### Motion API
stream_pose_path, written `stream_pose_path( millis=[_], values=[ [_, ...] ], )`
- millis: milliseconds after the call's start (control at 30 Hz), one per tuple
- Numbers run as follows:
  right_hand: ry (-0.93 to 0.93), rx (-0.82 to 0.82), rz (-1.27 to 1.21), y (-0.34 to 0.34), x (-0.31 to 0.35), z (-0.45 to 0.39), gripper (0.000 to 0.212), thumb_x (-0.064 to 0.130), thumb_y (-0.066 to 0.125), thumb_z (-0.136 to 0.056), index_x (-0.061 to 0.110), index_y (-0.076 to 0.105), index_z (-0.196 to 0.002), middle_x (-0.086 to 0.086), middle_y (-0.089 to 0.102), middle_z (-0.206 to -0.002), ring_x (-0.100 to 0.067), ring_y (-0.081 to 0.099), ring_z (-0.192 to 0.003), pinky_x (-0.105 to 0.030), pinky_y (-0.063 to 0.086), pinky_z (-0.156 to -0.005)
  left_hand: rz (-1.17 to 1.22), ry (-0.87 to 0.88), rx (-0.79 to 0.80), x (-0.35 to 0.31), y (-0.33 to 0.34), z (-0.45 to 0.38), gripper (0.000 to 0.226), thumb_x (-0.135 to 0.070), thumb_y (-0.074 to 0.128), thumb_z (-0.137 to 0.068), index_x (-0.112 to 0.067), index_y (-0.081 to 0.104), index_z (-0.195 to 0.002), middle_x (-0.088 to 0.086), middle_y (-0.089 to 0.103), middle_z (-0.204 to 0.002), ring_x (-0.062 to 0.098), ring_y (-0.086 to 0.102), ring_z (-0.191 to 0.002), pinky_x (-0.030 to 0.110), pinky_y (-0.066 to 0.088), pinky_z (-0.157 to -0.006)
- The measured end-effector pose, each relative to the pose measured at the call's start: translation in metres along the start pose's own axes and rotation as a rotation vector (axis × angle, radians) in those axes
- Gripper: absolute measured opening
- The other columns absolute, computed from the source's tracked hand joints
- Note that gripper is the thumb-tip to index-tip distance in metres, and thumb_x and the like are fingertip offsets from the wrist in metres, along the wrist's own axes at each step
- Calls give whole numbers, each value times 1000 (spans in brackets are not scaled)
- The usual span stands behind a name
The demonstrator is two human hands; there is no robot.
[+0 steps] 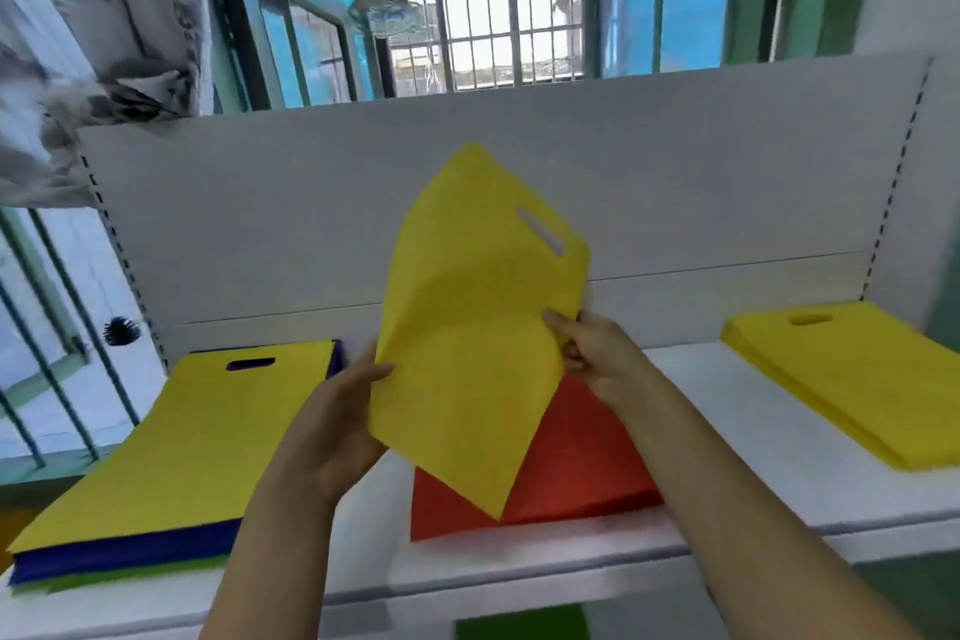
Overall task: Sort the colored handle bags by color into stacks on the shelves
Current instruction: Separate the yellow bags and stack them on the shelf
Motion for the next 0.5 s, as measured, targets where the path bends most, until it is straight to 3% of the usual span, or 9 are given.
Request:
stream_pose_path(
  millis=[100,167,233,333,400,500],
  values=[
    [-47,-157,112,-95,29,18,26,20,69,-89,7,65,-110,4,65,-73,-2,56,-48,-19,41,-41,21,-94,38,52,54,-36,44,-15,48,-90,-9,57,-133,15,60,-133,29,64,-113,41,56,-84],
    [-60,-257,163,-153,42,29,34,24,74,-85,7,66,-113,-2,72,-94,-14,70,-76,-30,58,-65,-20,-146,9,89,86,-61,45,-18,54,-87,-4,59,-129,16,63,-129,30,64,-111,44,51,-91],
    [-91,-365,189,-211,56,41,30,23,75,-84,8,67,-108,-6,72,-103,-23,70,-93,-39,58,-83,-83,-160,-36,128,119,-86,37,-16,56,-86,-6,62,-121,15,69,-119,28,69,-101,43,50,-89],
    [-147,-552,273,-294,79,61,18,27,71,-87,14,67,-99,-2,71,-94,-18,69,-83,-31,56,-70,-206,-78,-112,177,166,-119,22,-4,61,-87,-7,66,-109,17,72,-108,28,71,-88,44,54,-86],
    [-154,-675,356,-348,93,67,15,31,69,-89,16,68,-91,-3,71,-90,-19,67,-77,-32,54,-65,-306,-65,-130,207,194,-137,19,-10,70,-84,-10,68,-103,14,74,-100,27,72,-85,44,56,-82],
    [-129,-785,455,-417,108,55,19,35,67,-87,17,66,-83,-8,71,-92,-28,68,-86,-44,54,-81,-532,-46,-137,242,229,-160,15,-23,76,-83,-21,66,-93,2,72,-91,19,68,-83,33,55,-66]
  ],
)
Point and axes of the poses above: each hand's wrist, its own z-axis away from the middle knuckle, its own y-axis out of the palm, x = y × z, the point moved 7 cm from there along -z, towards the middle knuckle
